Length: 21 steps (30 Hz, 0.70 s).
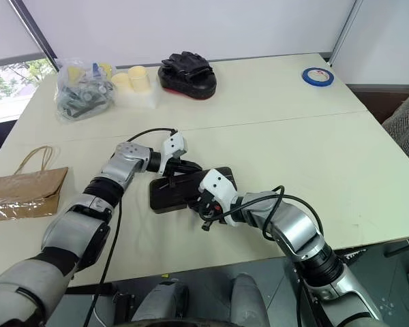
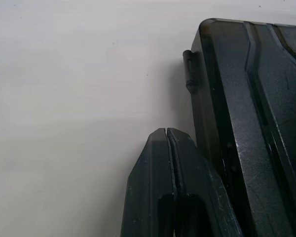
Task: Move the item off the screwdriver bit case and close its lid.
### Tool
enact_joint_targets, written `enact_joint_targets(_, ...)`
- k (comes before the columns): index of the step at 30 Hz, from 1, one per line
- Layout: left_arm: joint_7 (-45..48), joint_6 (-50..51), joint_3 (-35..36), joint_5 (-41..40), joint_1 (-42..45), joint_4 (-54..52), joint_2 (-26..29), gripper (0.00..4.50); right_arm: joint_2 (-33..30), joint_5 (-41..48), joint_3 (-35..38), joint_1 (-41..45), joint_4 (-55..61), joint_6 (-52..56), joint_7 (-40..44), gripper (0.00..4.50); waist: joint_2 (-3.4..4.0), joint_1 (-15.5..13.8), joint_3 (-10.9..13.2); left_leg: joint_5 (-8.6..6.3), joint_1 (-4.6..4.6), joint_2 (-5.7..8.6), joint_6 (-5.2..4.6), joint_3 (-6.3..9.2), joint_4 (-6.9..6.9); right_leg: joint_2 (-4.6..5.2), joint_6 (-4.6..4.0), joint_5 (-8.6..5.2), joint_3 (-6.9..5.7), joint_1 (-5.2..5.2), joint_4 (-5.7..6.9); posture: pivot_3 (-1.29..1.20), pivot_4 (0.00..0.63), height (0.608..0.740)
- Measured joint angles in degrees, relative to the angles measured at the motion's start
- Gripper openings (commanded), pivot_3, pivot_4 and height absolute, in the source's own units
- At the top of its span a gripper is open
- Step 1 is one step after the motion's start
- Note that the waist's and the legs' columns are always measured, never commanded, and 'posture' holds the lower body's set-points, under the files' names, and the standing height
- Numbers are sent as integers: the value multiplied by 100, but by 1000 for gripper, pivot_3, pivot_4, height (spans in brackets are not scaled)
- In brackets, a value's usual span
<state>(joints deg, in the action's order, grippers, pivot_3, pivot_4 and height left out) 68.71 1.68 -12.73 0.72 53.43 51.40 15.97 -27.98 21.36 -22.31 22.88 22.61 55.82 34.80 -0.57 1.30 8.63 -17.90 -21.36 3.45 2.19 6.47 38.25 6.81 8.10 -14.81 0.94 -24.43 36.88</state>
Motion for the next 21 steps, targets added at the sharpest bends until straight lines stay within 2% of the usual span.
enact_joint_targets(9, 0, -54, 5, 88, -271, -386, 99, 0, 75, -220, -194, 76, -225, -143, -13, 25, -35, 33, -23, -2, 8, -3, -4, 9, 0, -3, 0, 0, 1, 1, 10, 0, 150, 740)
enact_joint_targets(21, -76, -21, 32, 135, -403, -653, 137, 0, 101, -187, -196, 170, -349, -6, 5, 25, -33, 49, -24, -2, 6, -2, -4, 17, -1, -1, 0, 0, 1, 0, 12, 0, 150, 740)
